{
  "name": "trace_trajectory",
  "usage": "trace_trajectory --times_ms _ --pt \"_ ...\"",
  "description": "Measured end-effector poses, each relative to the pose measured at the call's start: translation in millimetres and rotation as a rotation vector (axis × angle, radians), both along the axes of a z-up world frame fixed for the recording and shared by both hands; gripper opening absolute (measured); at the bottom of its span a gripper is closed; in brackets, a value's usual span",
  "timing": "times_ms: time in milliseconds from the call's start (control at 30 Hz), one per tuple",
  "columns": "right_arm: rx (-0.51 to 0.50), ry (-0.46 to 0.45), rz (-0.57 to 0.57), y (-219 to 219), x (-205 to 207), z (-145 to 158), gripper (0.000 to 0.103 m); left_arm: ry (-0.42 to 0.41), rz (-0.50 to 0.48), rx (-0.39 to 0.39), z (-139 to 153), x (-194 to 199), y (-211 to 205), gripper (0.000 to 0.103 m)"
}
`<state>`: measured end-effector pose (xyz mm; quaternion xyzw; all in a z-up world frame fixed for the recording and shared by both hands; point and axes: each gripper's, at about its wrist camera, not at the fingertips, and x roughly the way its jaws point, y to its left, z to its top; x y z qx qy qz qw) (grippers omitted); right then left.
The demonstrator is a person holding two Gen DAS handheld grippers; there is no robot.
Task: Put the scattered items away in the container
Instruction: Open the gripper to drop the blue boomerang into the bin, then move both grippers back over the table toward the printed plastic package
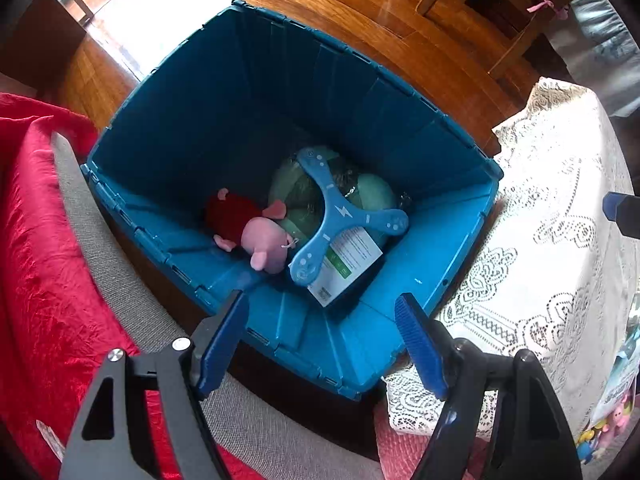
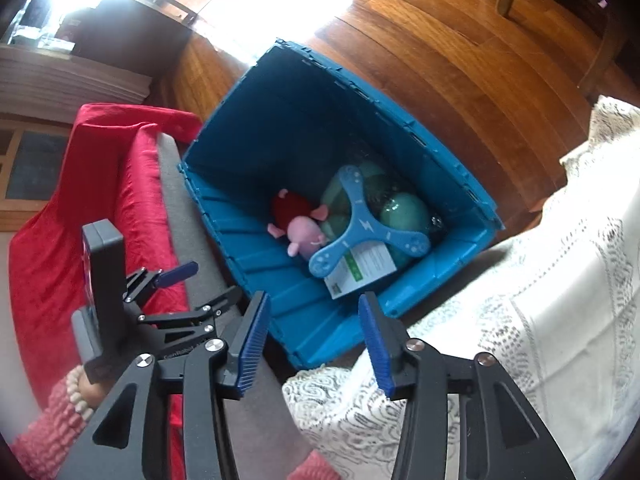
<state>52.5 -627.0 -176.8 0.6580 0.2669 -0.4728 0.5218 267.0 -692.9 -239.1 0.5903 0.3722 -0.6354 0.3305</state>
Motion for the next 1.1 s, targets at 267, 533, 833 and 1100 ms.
trace_trajectory --times_ms 267,533,833,1100 --pt "-0.025 -0.002 -0.101 33.4 -16.8 5.9 0.086 -0.019 -0.045 -0.040 19.5 -15.9 10.7 0.079" --pt "-0.077 -0.025 -0.210 68.9 -34.9 17.6 0.097 -0.036 -0.095 -0.072 34.2 -33.4 17.9 0.082" --pt "-0.095 -0.031 -0.305 104.8 -57.0 22.4 0.097 -0.031 -0.173 -0.082 45.4 -62.4 35.7 0.082" --pt "-0.083 0.015 -0.399 156.7 -82.8 27.8 0.097 0.029 -0.263 -0.076 65.0 -111.8 85.0 0.082"
